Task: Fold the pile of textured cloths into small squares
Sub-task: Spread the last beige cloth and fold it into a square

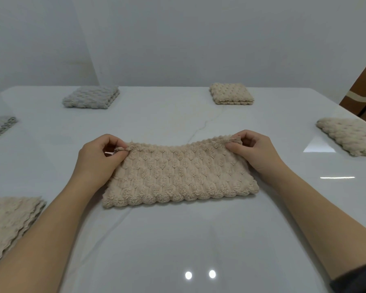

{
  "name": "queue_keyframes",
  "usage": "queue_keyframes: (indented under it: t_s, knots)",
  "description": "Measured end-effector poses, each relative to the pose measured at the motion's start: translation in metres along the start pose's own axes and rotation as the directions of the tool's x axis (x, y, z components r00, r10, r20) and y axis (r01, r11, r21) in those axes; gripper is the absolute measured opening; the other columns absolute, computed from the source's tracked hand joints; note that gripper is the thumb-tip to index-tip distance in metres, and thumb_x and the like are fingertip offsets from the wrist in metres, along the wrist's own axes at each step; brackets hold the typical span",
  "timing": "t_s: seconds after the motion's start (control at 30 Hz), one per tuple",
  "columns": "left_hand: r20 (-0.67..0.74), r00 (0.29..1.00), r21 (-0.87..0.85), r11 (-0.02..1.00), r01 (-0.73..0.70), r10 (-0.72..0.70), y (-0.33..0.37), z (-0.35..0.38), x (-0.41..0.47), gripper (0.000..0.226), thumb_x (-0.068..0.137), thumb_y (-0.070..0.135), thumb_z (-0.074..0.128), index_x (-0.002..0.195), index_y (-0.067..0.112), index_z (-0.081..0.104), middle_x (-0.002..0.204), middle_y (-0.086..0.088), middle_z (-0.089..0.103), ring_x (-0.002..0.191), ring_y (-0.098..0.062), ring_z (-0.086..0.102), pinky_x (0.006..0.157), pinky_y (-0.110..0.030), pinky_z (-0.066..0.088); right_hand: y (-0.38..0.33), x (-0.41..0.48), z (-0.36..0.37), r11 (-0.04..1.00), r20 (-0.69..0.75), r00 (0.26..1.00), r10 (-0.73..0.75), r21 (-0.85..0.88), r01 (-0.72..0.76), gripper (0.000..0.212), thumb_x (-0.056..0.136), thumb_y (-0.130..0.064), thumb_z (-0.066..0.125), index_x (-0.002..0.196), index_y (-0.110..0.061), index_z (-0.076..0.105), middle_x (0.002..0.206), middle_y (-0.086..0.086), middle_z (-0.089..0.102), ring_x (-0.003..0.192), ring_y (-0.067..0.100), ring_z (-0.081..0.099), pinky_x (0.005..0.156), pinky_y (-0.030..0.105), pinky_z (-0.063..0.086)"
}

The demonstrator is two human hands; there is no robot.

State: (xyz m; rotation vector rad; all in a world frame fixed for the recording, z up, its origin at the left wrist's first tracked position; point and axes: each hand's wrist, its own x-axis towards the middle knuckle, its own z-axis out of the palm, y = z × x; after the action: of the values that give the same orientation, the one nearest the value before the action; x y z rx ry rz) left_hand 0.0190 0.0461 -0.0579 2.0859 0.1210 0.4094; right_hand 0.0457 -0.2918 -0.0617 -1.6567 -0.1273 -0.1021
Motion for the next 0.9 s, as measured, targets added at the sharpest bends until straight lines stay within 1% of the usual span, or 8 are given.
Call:
queue_keyframes:
  t_s: [0.13, 0.23, 0.3, 0.43, 0.7, 0.8, 0.83, 0.9]
  knots:
    - [-0.027, 0.999, -0.201, 0.980, 0.013, -0.019, 0.001, -0.003, -0.001, 0.018, 0.083, 0.005, 0.072, 0.080, 0.022, 0.066, 0.075, 0.009, 0.066, 0.074, -0.009, 0.058, 0.075, -0.027, 0.048, -0.002, 0.000, -0.002, 0.986, -0.036, 0.996, 0.079, 0.149, -0.073, 0.022, 0.066, -0.021, 0.087, 0.071, -0.018, 0.065, 0.075, 0.006, 0.063, 0.076, 0.027, 0.057, 0.075, 0.039, 0.045]
    - [-0.032, 0.999, -0.261, 0.965, -0.006, -0.002, 0.003, -0.005, -0.001, 0.018, 0.083, 0.004, 0.072, 0.080, 0.020, 0.065, 0.069, 0.015, 0.067, 0.069, 0.001, 0.060, 0.070, -0.014, 0.050, -0.004, 0.000, -0.002, 0.964, -0.050, 0.993, 0.108, 0.251, -0.093, 0.029, 0.053, -0.018, 0.090, 0.066, -0.020, 0.064, 0.069, 0.004, 0.064, 0.065, 0.022, 0.059, 0.066, 0.031, 0.050]
    - [-0.040, 0.999, -0.276, 0.960, -0.033, 0.022, 0.005, -0.005, -0.002, 0.017, 0.082, 0.003, 0.072, 0.079, 0.018, 0.064, 0.070, 0.012, 0.066, 0.068, 0.003, 0.060, 0.067, -0.010, 0.049, -0.007, -0.002, -0.002, 0.941, -0.041, 0.992, 0.116, 0.325, -0.096, 0.024, 0.059, -0.014, 0.083, 0.069, -0.017, 0.062, 0.071, 0.004, 0.065, 0.065, 0.019, 0.062, 0.064, 0.028, 0.053]
    - [-0.047, 0.996, -0.280, 0.956, -0.084, 0.074, 0.010, -0.005, -0.005, 0.018, 0.082, -0.001, 0.071, 0.078, 0.014, 0.061, 0.075, 0.004, 0.064, 0.065, 0.005, 0.059, 0.065, -0.008, 0.047, -0.009, -0.004, -0.002, 0.915, -0.071, 0.991, 0.118, 0.396, -0.081, 0.018, 0.076, -0.005, 0.074, 0.073, -0.016, 0.059, 0.074, 0.005, 0.065, 0.066, 0.018, 0.064, 0.066, 0.030, 0.055]
    - [-0.057, 0.991, -0.231, 0.965, -0.128, 0.118, 0.008, -0.007, -0.005, 0.023, 0.081, 0.000, 0.072, 0.082, 0.020, 0.061, 0.078, 0.005, 0.065, 0.073, -0.005, 0.060, 0.069, -0.012, 0.050, -0.007, -0.003, -0.005, 0.918, -0.102, 0.992, 0.072, 0.397, -0.026, 0.017, 0.073, -0.009, 0.073, 0.079, -0.014, 0.058, 0.072, 0.004, 0.062, 0.064, 0.014, 0.064, 0.062, 0.026, 0.056]
    - [-0.001, 0.988, -0.158, 0.975, -0.154, 0.156, 0.006, -0.009, -0.005, 0.037, 0.082, 0.004, 0.072, 0.100, 0.035, 0.062, 0.083, 0.006, 0.060, 0.076, -0.008, 0.057, 0.073, -0.010, 0.047, -0.007, -0.001, -0.007, 0.930, -0.080, 0.993, 0.083, 0.363, -0.048, 0.043, 0.062, -0.016, 0.080, 0.103, -0.013, 0.065, 0.079, 0.003, 0.068, 0.071, 0.014, 0.067, 0.067, 0.026, 0.057]
    - [0.017, 0.986, -0.123, 0.979, -0.160, 0.164, 0.005, -0.009, -0.005, 0.038, 0.083, 0.006, 0.071, 0.102, 0.038, 0.063, 0.083, 0.009, 0.061, 0.075, -0.006, 0.057, 0.073, -0.009, 0.046, -0.008, -0.001, -0.007, 0.931, -0.072, 0.992, 0.100, 0.359, -0.068, 0.052, 0.056, -0.019, 0.082, 0.105, -0.012, 0.066, 0.082, 0.004, 0.070, 0.074, 0.015, 0.068, 0.069, 0.026, 0.057]
    - [0.031, 0.987, -0.105, 0.982, -0.155, 0.159, 0.006, -0.009, -0.004, 0.026, 0.085, 0.008, 0.069, 0.092, 0.033, 0.067, 0.077, 0.014, 0.066, 0.070, -0.001, 0.057, 0.069, -0.008, 0.045, -0.009, -0.001, -0.007, 0.916, -0.061, 0.990, 0.126, 0.390, -0.093, 0.052, 0.052, -0.019, 0.083, 0.099, -0.006, 0.067, 0.086, 0.008, 0.071, 0.078, 0.019, 0.069, 0.070, 0.028, 0.057]
